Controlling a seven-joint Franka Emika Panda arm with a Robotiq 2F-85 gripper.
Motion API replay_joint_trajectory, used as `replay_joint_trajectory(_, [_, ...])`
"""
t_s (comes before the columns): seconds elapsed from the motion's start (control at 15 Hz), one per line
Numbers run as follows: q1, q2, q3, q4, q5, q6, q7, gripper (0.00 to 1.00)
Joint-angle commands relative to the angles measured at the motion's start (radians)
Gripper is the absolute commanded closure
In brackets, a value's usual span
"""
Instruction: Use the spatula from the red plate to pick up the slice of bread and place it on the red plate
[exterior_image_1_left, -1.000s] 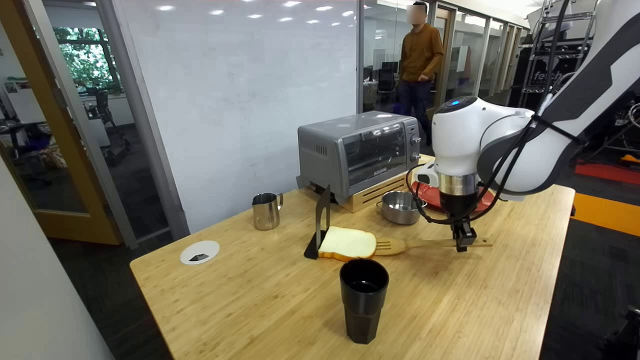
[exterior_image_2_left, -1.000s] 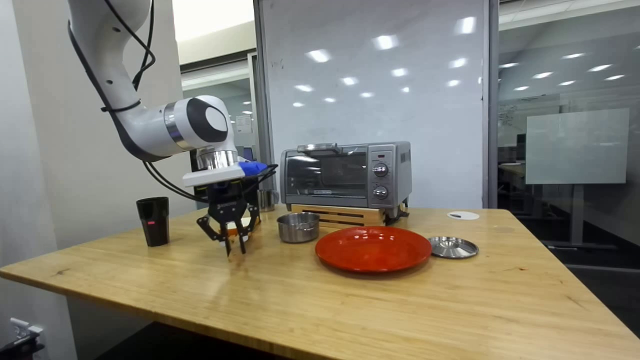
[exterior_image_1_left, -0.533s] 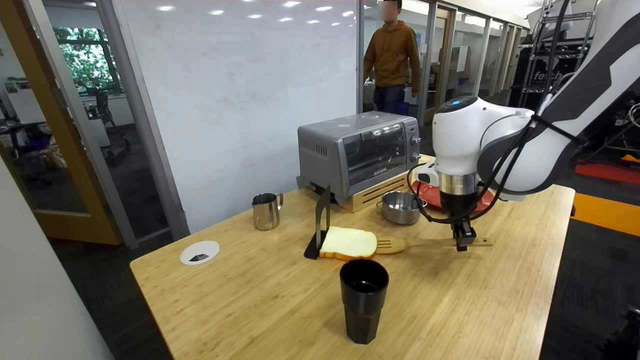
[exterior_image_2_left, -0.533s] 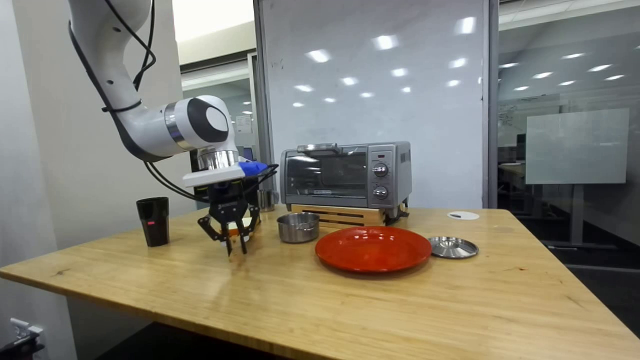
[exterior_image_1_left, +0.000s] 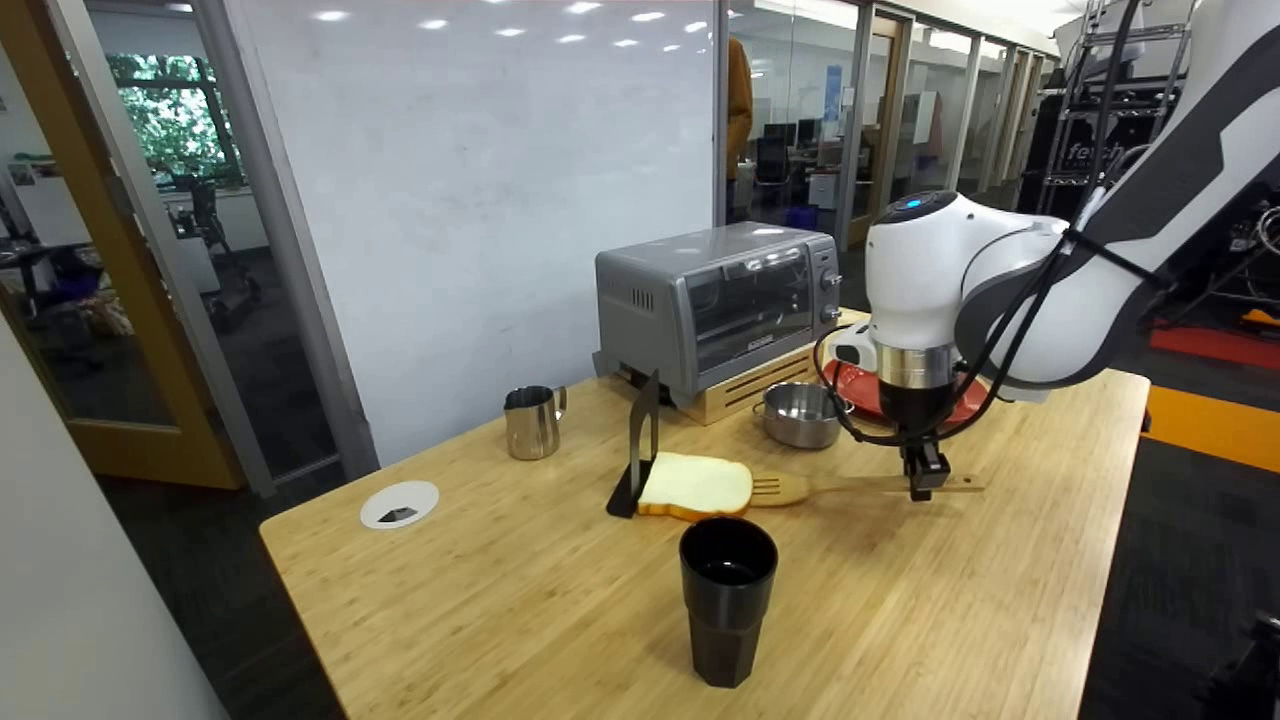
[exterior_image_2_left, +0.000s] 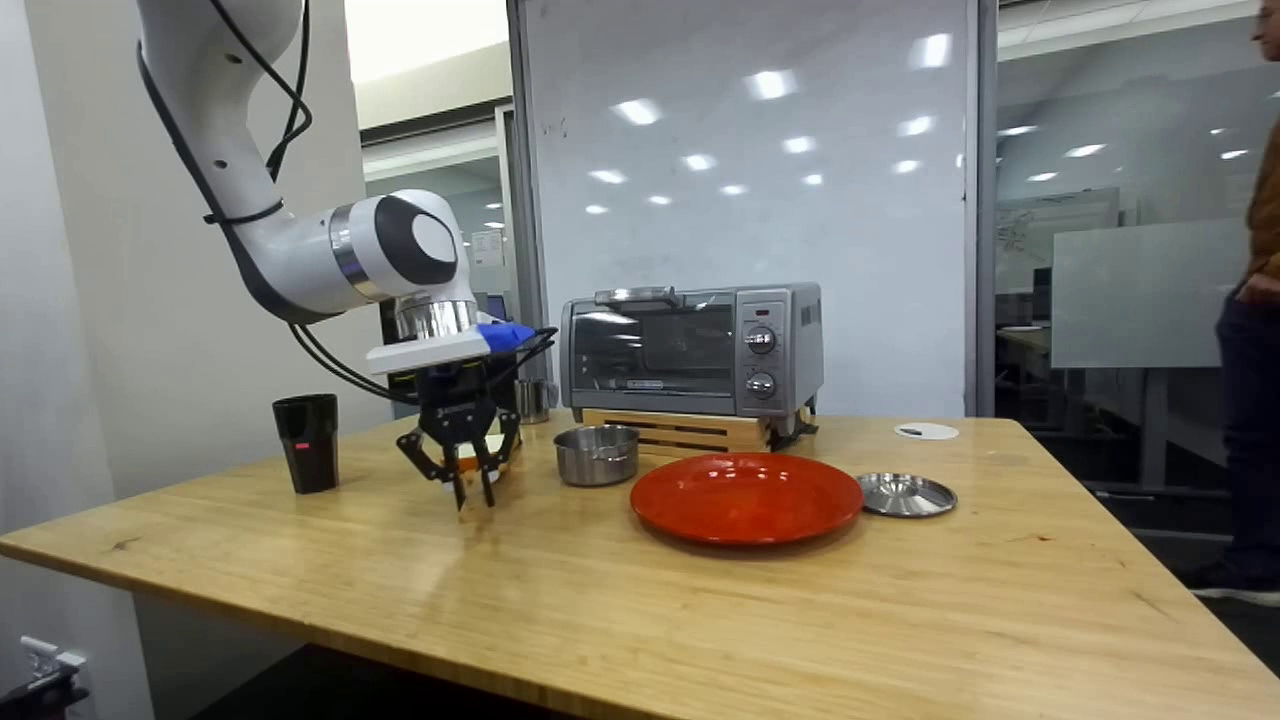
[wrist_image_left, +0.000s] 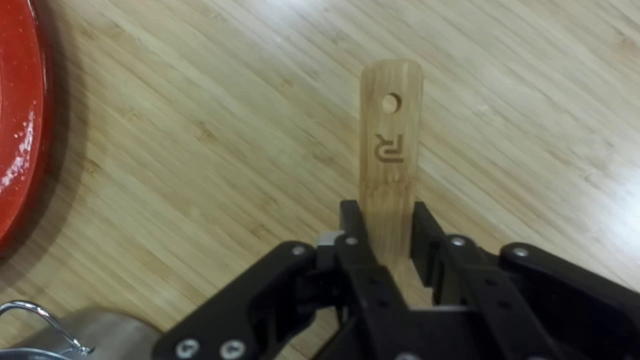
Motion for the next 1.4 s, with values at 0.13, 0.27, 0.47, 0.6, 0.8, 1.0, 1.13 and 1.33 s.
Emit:
replay_joint_trajectory(0.13, [-0.003, -0.012, 0.006, -0.012, 0.003, 0.052, 0.002, 0.93])
replay_joint_trajectory(0.27, [-0.002, -0.015, 0.006, -0.015, 0.001, 0.061, 0.001, 0.93])
replay_joint_trajectory(0.47, [-0.002, -0.013, 0.006, -0.014, 0.001, 0.065, 0.001, 0.93])
replay_joint_trajectory(0.6, [0.0, -0.007, 0.006, -0.009, -0.001, 0.066, 0.002, 0.93])
replay_joint_trajectory(0.8, [0.011, 0.016, 0.005, 0.016, -0.012, 0.057, 0.008, 0.93])
replay_joint_trajectory(1.0, [0.02, 0.044, 0.006, 0.043, -0.017, 0.042, 0.009, 0.93])
replay_joint_trajectory(1.13, [0.028, 0.064, 0.006, 0.063, -0.018, 0.035, 0.009, 0.93])
replay_joint_trajectory(1.33, [0.034, 0.091, 0.005, 0.1, -0.016, 0.029, 0.009, 0.93])
